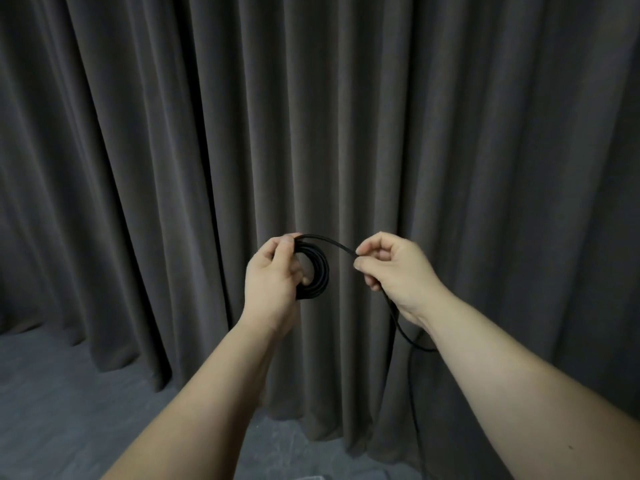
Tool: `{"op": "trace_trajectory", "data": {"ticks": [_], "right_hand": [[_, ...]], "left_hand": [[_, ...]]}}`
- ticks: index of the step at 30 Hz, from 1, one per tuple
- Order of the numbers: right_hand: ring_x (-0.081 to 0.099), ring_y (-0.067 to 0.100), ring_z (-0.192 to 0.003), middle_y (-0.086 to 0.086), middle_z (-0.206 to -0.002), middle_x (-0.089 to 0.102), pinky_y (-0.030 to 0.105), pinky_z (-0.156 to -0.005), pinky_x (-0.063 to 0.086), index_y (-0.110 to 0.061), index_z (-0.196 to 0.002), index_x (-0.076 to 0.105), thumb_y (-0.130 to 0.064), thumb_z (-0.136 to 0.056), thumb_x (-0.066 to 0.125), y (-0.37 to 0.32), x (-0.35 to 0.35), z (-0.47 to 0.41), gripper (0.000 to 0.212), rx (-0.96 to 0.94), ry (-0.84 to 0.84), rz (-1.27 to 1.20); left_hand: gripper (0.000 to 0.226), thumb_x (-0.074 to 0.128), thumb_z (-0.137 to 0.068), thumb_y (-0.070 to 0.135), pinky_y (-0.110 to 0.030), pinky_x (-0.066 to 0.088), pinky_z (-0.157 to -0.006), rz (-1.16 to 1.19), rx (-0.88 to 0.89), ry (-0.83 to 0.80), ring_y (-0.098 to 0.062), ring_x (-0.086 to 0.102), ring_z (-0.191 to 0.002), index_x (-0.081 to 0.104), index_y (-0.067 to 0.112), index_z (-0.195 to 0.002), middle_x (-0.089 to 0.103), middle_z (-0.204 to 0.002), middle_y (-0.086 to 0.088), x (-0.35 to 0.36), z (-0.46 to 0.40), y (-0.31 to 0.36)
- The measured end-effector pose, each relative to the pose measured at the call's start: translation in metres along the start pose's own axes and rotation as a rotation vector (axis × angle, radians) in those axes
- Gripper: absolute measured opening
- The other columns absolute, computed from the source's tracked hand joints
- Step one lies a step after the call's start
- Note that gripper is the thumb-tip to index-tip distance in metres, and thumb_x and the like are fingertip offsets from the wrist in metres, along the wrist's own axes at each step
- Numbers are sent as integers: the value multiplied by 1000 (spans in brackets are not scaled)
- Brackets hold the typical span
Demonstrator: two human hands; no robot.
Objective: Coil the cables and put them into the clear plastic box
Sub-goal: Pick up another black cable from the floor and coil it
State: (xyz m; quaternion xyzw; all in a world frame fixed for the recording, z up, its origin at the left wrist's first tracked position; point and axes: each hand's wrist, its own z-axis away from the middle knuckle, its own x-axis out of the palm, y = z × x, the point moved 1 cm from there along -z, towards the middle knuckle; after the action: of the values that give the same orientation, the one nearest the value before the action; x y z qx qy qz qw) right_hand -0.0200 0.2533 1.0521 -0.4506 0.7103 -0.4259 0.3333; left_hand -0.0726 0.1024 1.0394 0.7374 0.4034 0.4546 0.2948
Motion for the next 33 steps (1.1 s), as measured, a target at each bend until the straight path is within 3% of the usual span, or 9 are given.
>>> {"op": "trace_trajectory", "data": {"ticks": [8,12,14,16,19,21,26,30,33], "right_hand": [[49,6,-50,3,-65,58,21,-53,40,-19,-76,63,1,-82,65,25,-5,2,20,4,3,170],[54,-3,-61,-11,-72,62,16,-63,40,-26,-83,66,-13,-85,65,26,-3,6,13,-172,-73,648],[60,8,-81,-6,-90,65,24,-75,45,-23,-98,70,-17,-88,58,20,6,12,16,-345,-240,935],[60,18,-97,-4,-104,63,31,-84,47,-23,-108,68,-18,-92,52,11,18,16,23,-436,-388,1056],[59,19,-100,-4,-104,60,36,-88,47,-25,-107,70,-20,-93,54,-4,30,17,22,-512,-472,973],[59,17,-94,-3,-99,59,34,-87,46,-24,-102,73,-19,-91,58,-11,34,16,19,-552,-482,869],[55,3,-69,-6,-76,57,18,-67,41,-22,-80,71,-17,-79,75,-17,36,7,6,-518,-199,549],[45,2,-52,-10,-56,48,14,-52,35,-24,-62,53,-30,-66,85,-16,32,3,33,-323,-21,415],[42,3,-48,-10,-51,47,15,-49,34,-20,-58,53,-37,-63,86,-15,27,2,37,-250,46,431]], "left_hand": [[23,45,-101,16,-21,32,-49,62,9,271,-4,33,-40,60,12,-85,36,-43,11,-15,-15,4],[21,46,-101,19,-19,35,-49,16,32,389,-3,37,-39,60,13,-86,41,-42,11,-25,-23,7],[18,48,-100,21,-17,37,-48,-64,49,402,-2,40,-42,61,15,-89,44,-48,9,-26,-23,8],[15,51,-99,24,-20,41,-56,-186,83,365,-5,45,-52,63,18,-92,49,-59,6,-24,-21,6],[13,53,-96,30,-31,45,-74,-340,128,233,-9,52,-73,64,25,-93,57,-74,7,-25,-19,1],[15,54,-91,35,-35,45,-77,-363,96,142,-11,53,-76,66,26,-94,58,-76,8,-25,-16,-1],[19,47,-100,15,-28,40,-56,-240,-30,-49,-10,45,-55,64,11,-92,56,-73,-10,-10,2,-6],[24,43,-101,15,-22,35,-51,-126,-89,-118,-9,40,-49,63,4,-97,51,-81,-16,-1,9,-7],[28,42,-102,19,-23,31,-52,-67,-126,-134,-8,33,-48,65,5,-95,43,-62,-7,2,10,-6]]}}
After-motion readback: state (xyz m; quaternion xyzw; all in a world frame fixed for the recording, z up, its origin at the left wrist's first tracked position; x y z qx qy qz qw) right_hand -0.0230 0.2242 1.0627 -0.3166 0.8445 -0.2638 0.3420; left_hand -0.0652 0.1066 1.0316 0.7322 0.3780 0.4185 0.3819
